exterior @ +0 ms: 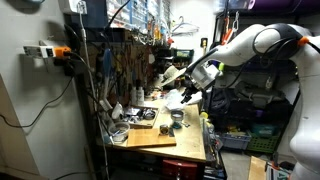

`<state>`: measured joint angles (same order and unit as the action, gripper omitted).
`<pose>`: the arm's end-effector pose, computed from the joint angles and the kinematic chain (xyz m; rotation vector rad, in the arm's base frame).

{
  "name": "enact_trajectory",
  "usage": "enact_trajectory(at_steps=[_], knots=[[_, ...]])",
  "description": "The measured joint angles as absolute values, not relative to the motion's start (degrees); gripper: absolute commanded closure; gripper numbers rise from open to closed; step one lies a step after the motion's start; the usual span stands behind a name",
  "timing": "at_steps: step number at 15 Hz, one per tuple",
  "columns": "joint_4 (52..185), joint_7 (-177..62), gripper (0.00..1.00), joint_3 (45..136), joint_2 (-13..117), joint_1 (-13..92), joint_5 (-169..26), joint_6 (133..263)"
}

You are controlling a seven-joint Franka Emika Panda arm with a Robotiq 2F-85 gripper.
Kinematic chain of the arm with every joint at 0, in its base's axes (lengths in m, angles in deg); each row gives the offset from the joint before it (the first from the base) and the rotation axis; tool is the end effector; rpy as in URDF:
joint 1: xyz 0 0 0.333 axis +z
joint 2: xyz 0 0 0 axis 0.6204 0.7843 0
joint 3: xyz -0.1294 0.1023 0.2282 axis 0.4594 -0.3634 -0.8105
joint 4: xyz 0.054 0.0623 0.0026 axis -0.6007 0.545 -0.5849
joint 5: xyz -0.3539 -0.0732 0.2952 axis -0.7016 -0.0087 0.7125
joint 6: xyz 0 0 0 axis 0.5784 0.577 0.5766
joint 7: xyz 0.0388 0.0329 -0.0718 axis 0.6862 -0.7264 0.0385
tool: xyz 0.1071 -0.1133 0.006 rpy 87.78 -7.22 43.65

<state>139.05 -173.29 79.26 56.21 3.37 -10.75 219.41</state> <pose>0.6183 -0.3359 0.2009 2.7368 0.8283 1.0296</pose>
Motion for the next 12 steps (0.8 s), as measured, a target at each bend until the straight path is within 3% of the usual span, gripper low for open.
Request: enact_trajectory(at_steps=[4, 12], knots=[[139.5, -168.4, 0.0, 85.4, 52.4, 5.3, -18.4, 211.5], [138.9, -168.0, 0.0, 88.4, 51.4, 8.7, -18.3, 210.6]])
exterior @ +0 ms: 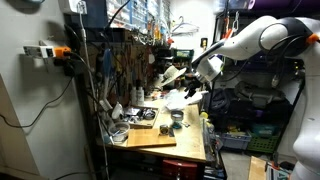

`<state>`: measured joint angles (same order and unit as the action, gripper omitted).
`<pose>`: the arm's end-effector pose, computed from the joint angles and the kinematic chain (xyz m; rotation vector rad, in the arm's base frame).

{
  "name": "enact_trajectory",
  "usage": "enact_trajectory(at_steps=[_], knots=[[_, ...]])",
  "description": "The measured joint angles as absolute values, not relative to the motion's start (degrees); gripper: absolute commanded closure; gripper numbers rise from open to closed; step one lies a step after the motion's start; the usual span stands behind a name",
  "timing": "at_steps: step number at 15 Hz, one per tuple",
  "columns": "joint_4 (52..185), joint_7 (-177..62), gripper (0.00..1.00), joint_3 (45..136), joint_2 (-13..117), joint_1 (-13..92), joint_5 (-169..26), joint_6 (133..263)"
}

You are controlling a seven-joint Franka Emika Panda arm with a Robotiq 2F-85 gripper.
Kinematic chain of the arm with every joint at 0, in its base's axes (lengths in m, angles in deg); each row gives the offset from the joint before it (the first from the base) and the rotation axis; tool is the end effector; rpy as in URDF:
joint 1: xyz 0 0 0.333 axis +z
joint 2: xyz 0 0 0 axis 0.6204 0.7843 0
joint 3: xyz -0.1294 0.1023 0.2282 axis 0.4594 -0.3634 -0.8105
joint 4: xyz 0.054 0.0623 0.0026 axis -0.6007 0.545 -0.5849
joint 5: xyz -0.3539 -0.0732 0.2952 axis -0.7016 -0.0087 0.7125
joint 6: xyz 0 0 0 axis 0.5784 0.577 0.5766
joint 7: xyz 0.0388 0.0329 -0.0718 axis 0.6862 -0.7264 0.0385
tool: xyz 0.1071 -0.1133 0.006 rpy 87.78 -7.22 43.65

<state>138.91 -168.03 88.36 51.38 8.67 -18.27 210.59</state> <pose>0.6060 -0.3571 0.2476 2.7613 0.9105 0.9731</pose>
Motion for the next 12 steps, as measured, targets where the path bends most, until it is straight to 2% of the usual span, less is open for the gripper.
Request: enact_trajectory(at_steps=[6, 12], knots=[[131.4, -172.9, 0.0, 90.2, 57.9, 13.3, -25.2, 211.6], [117.9, -178.3, 0.0, 89.3, 69.9, 12.4, -29.7, 206.3]])
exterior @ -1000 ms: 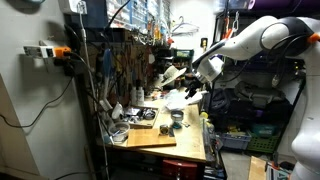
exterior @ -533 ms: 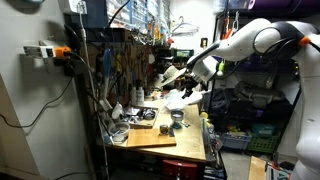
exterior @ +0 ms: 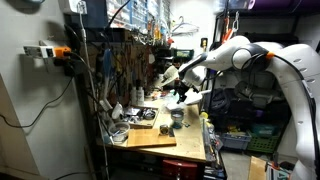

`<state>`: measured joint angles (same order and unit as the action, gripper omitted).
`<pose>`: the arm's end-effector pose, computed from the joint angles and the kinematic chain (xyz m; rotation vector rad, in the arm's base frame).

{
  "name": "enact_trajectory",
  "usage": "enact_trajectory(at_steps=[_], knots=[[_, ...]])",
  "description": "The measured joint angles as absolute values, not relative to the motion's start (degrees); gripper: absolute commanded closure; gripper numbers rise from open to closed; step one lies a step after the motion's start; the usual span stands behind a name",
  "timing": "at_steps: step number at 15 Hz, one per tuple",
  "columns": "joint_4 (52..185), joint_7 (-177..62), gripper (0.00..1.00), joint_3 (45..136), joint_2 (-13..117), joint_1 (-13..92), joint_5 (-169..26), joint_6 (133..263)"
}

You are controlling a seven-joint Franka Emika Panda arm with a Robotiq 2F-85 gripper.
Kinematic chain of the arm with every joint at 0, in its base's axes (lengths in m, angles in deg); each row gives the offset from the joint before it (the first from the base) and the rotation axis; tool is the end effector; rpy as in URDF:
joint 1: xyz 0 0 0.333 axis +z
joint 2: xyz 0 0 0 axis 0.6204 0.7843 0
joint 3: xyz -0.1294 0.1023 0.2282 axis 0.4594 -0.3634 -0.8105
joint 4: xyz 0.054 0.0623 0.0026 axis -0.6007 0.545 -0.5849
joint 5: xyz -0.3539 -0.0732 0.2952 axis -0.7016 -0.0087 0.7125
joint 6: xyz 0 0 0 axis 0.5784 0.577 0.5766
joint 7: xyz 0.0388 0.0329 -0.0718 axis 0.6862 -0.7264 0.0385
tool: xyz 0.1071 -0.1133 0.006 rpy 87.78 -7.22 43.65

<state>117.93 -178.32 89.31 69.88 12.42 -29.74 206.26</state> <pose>0.6948 -0.3554 0.2007 2.5020 1.4722 0.7785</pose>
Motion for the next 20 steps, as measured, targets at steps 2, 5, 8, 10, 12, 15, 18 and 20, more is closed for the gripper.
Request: enact_trajectory(at_steps=[2, 5, 8, 10, 12, 15, 18, 20], knots=[[113.8, -179.3, 0.0, 88.9, 73.6, 11.9, -30.7, 204.7], [108.9, -179.5, 0.0, 88.4, 78.3, 11.7, -33.2, 204.6], [105.8, -179.5, 0.0, 87.8, 81.3, 11.7, -37.1, 204.6], [104.5, -179.5, 0.0, 87.4, 82.5, 11.7, -39.9, 204.6], [103.5, -179.4, 0.0, 87.0, 83.3, 11.7, -42.6, 204.2], [101.7, -179.4, 0.34, 86.8, 84.0, 11.7, -45.9, 201.7], [100.1, -179.4, 0.56, 86.6, 84.3, 11.7, -47.4, 200.7], [99.5, -179.4, 0.72, 86.5, 84.3, 11.7, -47.6, 200.7]])
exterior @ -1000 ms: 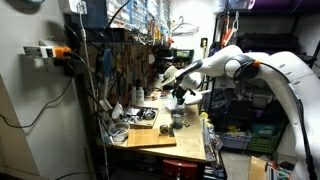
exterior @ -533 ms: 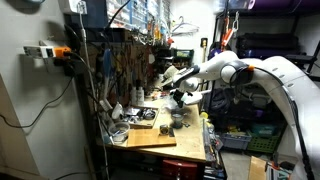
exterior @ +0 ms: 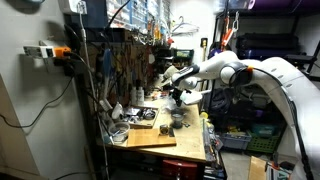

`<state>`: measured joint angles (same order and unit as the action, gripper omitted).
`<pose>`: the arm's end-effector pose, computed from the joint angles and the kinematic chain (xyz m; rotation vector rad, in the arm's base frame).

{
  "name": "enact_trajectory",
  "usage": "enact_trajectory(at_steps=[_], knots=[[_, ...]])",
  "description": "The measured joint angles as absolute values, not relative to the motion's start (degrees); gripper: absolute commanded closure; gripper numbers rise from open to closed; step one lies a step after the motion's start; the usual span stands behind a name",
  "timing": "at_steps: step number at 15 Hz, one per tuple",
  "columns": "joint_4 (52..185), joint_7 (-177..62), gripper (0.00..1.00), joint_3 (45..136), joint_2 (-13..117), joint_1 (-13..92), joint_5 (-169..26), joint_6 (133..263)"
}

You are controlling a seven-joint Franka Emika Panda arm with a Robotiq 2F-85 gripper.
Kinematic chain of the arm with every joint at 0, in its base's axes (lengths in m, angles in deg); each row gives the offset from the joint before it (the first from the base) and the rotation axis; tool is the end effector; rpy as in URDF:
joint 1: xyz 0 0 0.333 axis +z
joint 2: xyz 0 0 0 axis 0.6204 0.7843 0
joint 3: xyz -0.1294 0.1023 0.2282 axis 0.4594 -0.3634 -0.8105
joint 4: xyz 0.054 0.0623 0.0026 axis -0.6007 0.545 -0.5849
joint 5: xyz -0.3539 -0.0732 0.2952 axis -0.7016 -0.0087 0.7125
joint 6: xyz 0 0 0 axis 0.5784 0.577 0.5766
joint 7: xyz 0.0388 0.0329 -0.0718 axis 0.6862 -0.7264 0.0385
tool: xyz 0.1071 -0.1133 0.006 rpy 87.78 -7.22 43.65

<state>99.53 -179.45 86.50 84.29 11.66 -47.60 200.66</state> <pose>0.7478 -0.3548 0.1628 2.2824 1.8363 0.5226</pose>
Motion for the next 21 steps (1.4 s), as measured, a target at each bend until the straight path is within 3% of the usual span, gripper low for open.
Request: enact_trajectory(at_steps=[3, 5, 12, 21], knots=[[98.9, -179.0, 0.94, 86.5, 84.2, 11.7, -47.5, 200.7], [98.8, -178.2, 1.0, 86.5, 83.8, 11.7, -47.4, 200.7], [99.2, -171.1, 0.99, 86.5, 82.0, 11.8, -46.2, 204.2], [99.6, -167.8, 0.99, 84.3, 78.6, 11.5, -34.6, 224.1]])
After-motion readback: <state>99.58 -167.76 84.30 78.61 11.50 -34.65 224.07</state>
